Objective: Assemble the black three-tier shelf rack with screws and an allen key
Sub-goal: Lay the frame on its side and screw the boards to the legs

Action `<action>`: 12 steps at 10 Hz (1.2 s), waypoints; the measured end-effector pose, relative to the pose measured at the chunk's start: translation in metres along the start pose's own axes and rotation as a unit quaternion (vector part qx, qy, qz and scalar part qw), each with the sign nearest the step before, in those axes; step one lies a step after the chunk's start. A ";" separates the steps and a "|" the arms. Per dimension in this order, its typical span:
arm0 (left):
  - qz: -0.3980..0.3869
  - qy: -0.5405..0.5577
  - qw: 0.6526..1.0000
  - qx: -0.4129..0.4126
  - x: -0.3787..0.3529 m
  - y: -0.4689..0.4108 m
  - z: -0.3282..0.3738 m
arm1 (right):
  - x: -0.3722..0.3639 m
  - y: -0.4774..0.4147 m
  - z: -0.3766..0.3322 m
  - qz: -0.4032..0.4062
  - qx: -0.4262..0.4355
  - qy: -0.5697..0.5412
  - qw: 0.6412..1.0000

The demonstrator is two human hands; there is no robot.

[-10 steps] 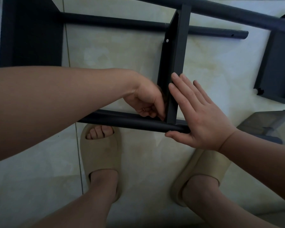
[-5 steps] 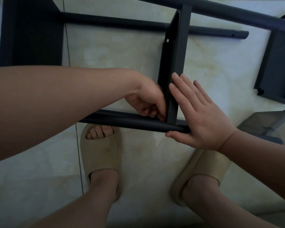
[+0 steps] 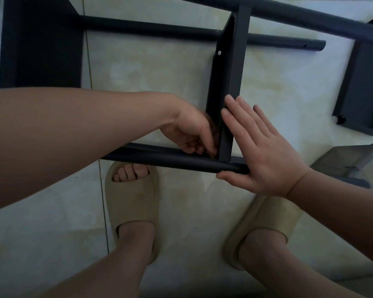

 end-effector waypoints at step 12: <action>-0.005 -0.040 0.999 0.033 -0.003 0.000 0.003 | 0.000 0.000 0.000 0.000 -0.002 -0.001 1.000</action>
Point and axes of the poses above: each hand's wrist, its own y-axis away from the middle knuckle, its own x-axis out of the back of the hand, z = x × y, the point moved 9 cm from there along -y, towards the middle knuckle, and after that the axes turned 15 degrees about y, right-handed, at the moved point
